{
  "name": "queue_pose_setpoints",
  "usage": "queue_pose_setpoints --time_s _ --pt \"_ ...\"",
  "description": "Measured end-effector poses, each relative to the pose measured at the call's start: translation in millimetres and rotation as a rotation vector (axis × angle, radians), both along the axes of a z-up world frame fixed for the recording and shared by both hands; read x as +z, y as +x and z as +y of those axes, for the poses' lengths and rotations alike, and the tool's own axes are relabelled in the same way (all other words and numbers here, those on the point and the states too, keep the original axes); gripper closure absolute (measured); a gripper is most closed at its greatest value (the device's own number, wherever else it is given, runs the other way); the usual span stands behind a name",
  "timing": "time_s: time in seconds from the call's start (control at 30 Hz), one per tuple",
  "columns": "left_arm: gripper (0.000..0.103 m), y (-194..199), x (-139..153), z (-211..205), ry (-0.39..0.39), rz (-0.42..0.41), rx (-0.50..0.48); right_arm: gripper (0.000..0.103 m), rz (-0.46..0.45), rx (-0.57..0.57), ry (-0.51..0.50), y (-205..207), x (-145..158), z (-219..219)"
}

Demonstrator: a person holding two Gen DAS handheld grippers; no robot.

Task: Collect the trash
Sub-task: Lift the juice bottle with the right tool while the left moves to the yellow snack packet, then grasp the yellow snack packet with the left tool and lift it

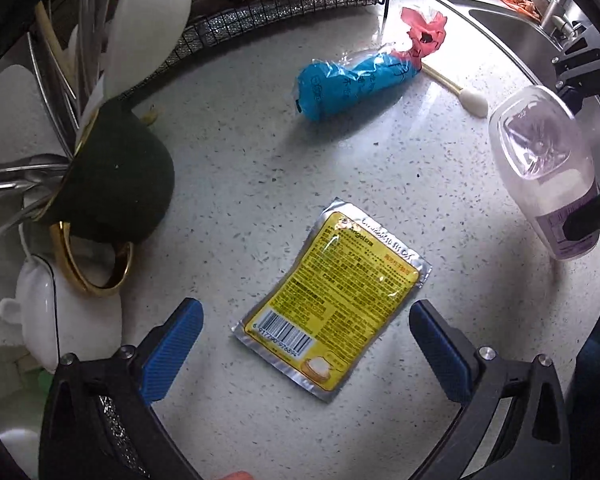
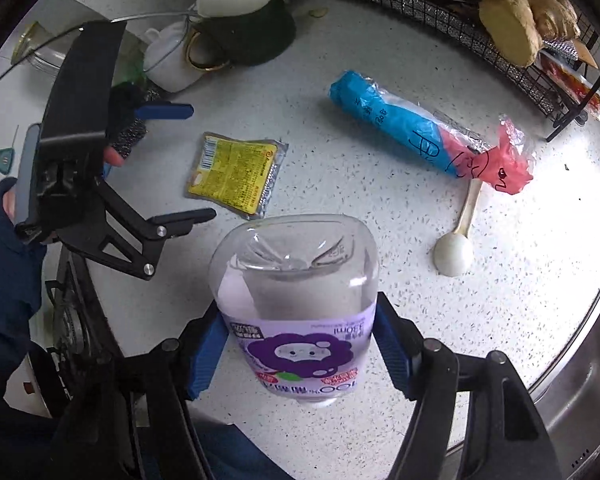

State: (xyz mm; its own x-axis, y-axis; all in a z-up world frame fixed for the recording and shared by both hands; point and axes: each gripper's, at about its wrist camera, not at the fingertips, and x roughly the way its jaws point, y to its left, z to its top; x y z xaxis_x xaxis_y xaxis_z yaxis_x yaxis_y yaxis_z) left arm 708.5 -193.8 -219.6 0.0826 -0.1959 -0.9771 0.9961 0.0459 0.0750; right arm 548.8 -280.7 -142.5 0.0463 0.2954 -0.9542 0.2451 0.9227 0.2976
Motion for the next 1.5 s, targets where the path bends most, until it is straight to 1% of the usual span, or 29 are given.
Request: queue_pose_setpoints --time_s 0.1,0.2,0.37,0.47,0.57,0.73,0.77,0.83,0.87,0.9,0.97,1.1,1.23,1.33,1.43,1.5 --pt "0.000 5.0 -5.2 -2.9 0.007 0.012 -0.014 0.037 0.039 0.006 0.011 5.1 -12.2 -0.7" --pt "0.000 7.5 -5.9 -6.5 0.000 0.012 -0.033 0.037 0.055 0.032 0.014 9.1 -17.3 -0.3" --pt "0.000 7.0 -11.7 -8.5 0.007 0.035 -0.110 0.037 0.067 0.040 0.016 8.1 -24.0 -3.3" --pt "0.000 -1.3 -16.4 -5.0 0.023 0.042 -0.163 0.037 0.073 0.030 0.027 7.1 -27.5 -6.2" --pt "0.000 -5.6 -24.4 -17.6 0.032 0.075 -0.206 0.037 0.088 0.022 0.028 9.4 -33.2 -8.4" --pt "0.000 -5.5 -23.8 -24.6 0.011 0.080 -0.196 0.037 0.091 0.009 0.028 12.1 -42.6 -5.4" --pt "0.002 -5.5 -23.2 -25.4 0.014 0.081 -0.197 0.037 0.089 0.007 0.028 11.9 -43.5 -5.3" --pt "0.019 -5.5 -15.3 -26.8 -0.005 0.086 -0.195 0.037 0.086 0.009 0.027 12.2 -43.5 -5.1" --pt "0.038 -2.4 -9.8 -30.5 -0.016 0.090 -0.187 0.037 0.084 0.011 0.025 12.2 -43.0 -5.5" --pt "0.044 -2.0 -6.8 -32.6 -0.019 0.092 -0.175 0.037 0.083 0.012 0.024 13.8 -38.9 -5.2" --pt "0.044 -3.2 -7.2 -35.2 -0.012 0.088 -0.159 0.037 0.080 0.012 0.021 15.4 -38.4 -6.3" --pt "0.053 -7.0 -4.6 -33.5 -0.018 0.102 -0.119 0.038 0.076 0.018 0.008 18.1 -32.1 -4.6" --pt "0.056 -18.1 3.5 -24.3 -0.011 0.110 -0.075 0.038 0.071 0.034 -0.007 12.7 -27.4 0.7" --pt "0.056 -29.4 21.1 -15.1 -0.024 0.120 -0.041 0.038 0.054 0.039 -0.017 5.9 -20.8 5.2" --pt "0.056 -45.9 46.4 -5.2 -0.059 0.104 0.011 0.038 0.024 0.050 -0.021 -3.7 -11.8 10.6" --pt "0.056 -57.2 59.8 2.8 -0.069 0.083 0.042 0.038 -0.010 0.057 -0.017 -11.8 -1.9 15.3"
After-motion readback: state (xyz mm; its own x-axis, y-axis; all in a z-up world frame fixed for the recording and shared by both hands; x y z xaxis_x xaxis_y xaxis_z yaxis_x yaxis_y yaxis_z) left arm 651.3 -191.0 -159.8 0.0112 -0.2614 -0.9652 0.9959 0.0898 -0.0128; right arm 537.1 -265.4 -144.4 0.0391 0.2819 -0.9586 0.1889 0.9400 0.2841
